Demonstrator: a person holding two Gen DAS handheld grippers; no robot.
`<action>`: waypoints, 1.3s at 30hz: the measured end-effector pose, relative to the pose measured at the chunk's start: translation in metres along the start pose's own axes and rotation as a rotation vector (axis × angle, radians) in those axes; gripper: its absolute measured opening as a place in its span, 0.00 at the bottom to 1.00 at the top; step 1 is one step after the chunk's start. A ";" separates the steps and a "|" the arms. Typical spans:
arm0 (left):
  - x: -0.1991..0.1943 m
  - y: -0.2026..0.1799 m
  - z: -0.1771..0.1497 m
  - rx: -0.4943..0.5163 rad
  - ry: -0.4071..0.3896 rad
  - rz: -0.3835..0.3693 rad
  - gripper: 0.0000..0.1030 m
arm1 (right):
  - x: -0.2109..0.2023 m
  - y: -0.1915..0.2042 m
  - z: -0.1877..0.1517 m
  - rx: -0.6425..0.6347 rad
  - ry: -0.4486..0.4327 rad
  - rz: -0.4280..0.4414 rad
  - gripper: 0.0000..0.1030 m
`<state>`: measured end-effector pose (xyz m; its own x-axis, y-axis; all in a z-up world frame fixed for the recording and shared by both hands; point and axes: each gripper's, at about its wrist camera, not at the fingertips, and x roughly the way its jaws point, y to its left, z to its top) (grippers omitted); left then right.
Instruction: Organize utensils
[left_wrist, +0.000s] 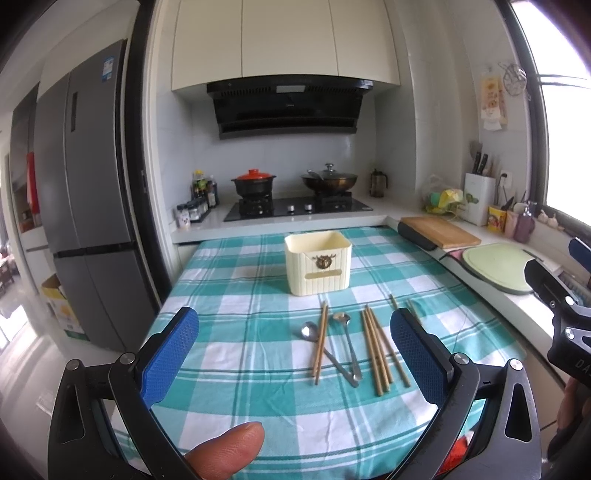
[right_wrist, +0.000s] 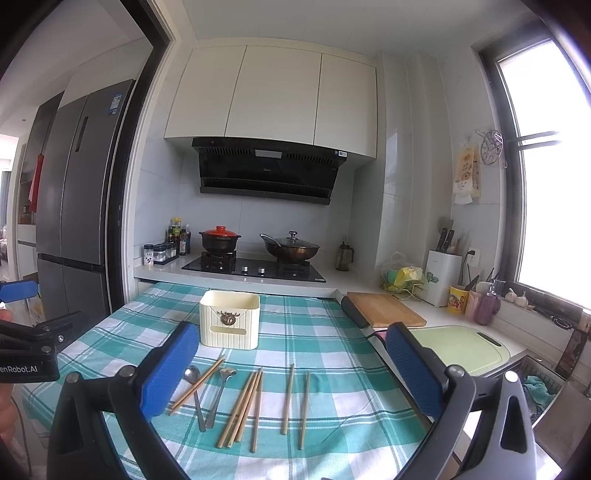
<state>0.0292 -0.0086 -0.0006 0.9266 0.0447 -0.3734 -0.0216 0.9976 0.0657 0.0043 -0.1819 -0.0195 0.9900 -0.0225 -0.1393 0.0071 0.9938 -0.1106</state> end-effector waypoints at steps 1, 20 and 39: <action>0.002 -0.001 0.001 0.001 0.002 0.000 1.00 | 0.001 0.000 0.000 0.001 0.003 0.000 1.00; 0.017 -0.005 0.005 0.006 0.019 0.022 1.00 | 0.023 -0.001 0.000 0.006 0.035 0.014 1.00; 0.035 -0.013 0.009 0.021 0.050 0.029 1.00 | 0.043 -0.005 -0.006 0.021 0.077 0.016 1.00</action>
<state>0.0656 -0.0208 -0.0065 0.9059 0.0765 -0.4165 -0.0399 0.9946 0.0959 0.0463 -0.1884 -0.0313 0.9762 -0.0146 -0.2165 -0.0046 0.9961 -0.0876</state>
